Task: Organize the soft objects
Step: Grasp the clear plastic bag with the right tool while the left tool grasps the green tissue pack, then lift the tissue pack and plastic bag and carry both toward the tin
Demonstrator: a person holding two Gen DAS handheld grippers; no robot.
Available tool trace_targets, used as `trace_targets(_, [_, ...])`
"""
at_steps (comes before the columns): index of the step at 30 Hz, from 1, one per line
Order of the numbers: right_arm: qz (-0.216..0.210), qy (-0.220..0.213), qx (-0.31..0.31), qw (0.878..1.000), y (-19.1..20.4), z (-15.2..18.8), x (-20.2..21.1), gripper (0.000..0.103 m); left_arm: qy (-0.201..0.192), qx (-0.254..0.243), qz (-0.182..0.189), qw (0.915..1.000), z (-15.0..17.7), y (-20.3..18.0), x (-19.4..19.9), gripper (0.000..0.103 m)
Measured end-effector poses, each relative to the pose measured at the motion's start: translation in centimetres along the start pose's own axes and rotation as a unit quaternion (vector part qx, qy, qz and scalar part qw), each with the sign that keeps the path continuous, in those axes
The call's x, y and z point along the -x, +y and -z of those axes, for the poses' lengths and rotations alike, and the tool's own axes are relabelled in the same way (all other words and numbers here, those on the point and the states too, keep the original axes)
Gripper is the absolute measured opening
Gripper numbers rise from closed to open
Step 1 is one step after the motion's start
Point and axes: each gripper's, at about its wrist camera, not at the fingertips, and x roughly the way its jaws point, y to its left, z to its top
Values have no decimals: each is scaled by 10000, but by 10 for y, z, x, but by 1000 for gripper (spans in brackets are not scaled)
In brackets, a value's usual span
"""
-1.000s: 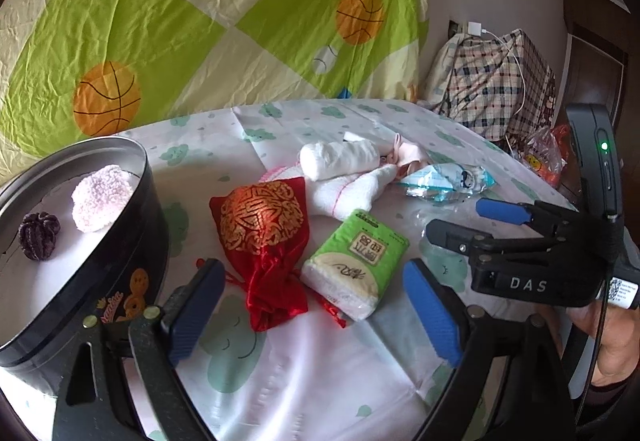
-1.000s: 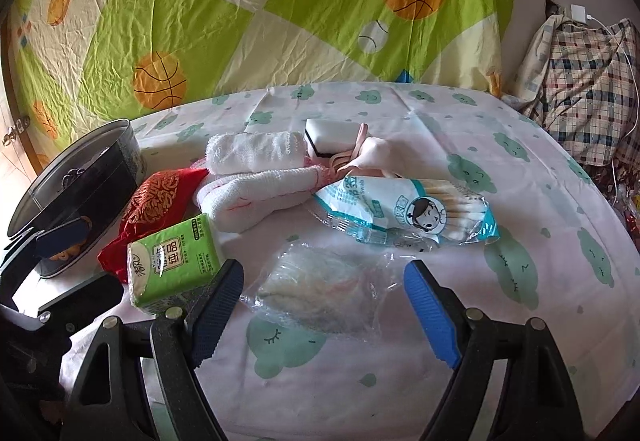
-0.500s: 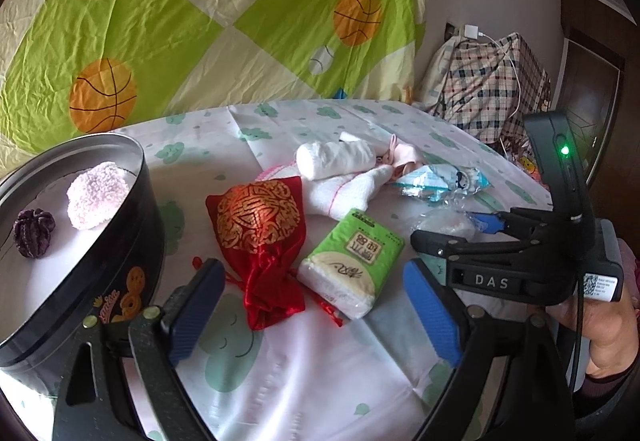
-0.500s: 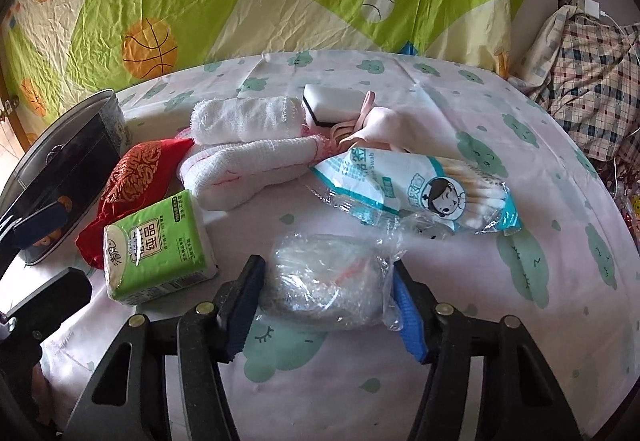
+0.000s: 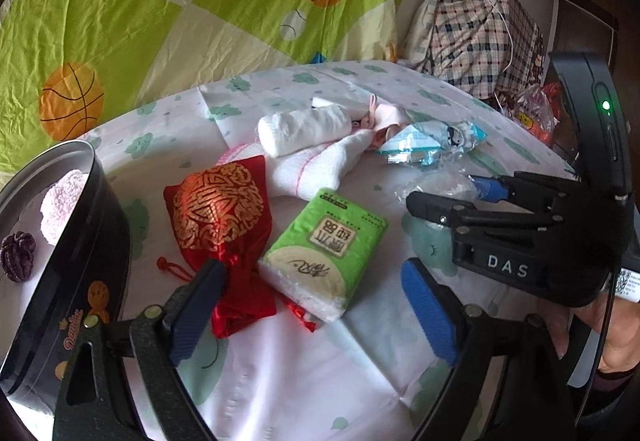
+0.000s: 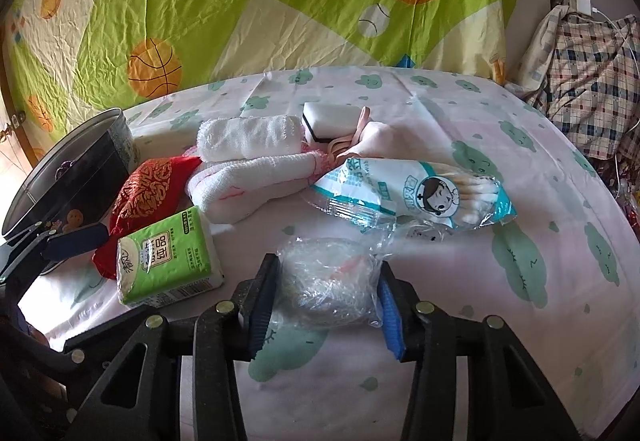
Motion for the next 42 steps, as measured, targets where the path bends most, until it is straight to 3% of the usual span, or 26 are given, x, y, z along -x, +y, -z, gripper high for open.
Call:
trace_targets(4, [-27, -100, -104, 9999, -3, 0, 3, 49, 51, -329, -94, 9994, -9, -9, -3, 77])
trace_targets(6, [-56, -143, -157, 9998, -5, 0, 4, 49, 202, -435, -15, 9988, -12, -10, -9, 68])
trace_targets(12, [-95, -171, -150, 9997, -5, 0, 4, 49, 548, -479, 17, 9973, -14, -11, -28, 62])
trace_targets(17, [-113, -212, -106, 9997, -4, 0, 5, 49, 576, -447, 215, 9971, -13, -10, -28, 56])
trace_targets(23, [-146, -423, -24, 9990, -2, 3, 12, 49, 406, -112, 363, 9985, -11, 1, -18, 54])
trace_targets(42, [-241, -966, 289, 9946, 7, 8, 29, 49, -528, 587, 194, 9967, 12, 32, 22, 54])
